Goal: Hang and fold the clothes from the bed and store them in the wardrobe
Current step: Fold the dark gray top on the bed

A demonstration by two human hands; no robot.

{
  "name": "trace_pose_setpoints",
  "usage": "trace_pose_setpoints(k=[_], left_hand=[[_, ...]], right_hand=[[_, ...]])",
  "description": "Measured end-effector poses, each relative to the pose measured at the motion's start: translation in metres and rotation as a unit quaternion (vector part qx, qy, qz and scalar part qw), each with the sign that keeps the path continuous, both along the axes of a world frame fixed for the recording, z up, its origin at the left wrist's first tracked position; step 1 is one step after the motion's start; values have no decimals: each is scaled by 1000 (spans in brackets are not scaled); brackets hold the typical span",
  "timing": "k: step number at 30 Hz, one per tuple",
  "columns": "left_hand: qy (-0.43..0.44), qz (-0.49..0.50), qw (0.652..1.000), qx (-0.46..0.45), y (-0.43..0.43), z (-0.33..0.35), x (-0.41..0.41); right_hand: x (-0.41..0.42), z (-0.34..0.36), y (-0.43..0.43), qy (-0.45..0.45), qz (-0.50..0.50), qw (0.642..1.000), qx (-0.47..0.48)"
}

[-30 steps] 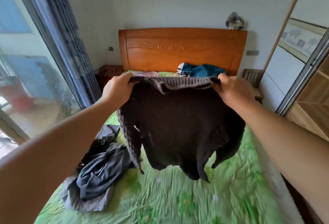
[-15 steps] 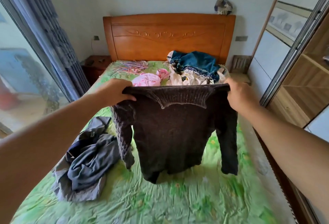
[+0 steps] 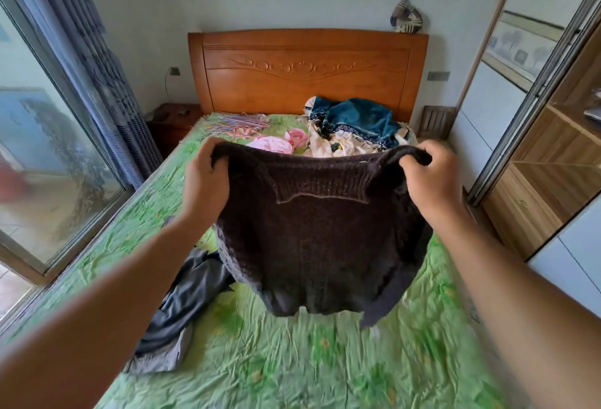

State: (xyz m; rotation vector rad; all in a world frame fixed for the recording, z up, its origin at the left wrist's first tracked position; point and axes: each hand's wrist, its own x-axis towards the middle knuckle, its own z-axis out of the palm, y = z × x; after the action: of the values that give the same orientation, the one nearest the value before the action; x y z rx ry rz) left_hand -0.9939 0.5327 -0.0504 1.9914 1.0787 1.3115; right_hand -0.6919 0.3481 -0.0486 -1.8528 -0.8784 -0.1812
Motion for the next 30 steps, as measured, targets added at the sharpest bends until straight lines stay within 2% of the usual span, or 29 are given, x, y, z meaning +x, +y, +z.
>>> trace_pose_setpoints(k=[4,9,12,17,21,26,30], left_hand=[[-44,13,995,94,-16,41,-10],[-38,40,983,173,-12,80,-20],[-22,39,982,184,4,94,-11],[95,5,989,110,57,52,13],[186,-72,980,-5,95,-32,28],[284,-102,942,-146,128,-142,39],[341,-124,913,-185,156,-218,51]], right_hand=[[-5,34,-16,-77,6,996,44],[2,72,-27,-154,10,986,66],[9,83,-16,-189,19,981,44],[47,39,24,-139,4,984,-109],[77,-42,58,-46,83,961,-259],[89,-152,81,61,140,921,-359],[100,-227,104,30,169,907,-384]])
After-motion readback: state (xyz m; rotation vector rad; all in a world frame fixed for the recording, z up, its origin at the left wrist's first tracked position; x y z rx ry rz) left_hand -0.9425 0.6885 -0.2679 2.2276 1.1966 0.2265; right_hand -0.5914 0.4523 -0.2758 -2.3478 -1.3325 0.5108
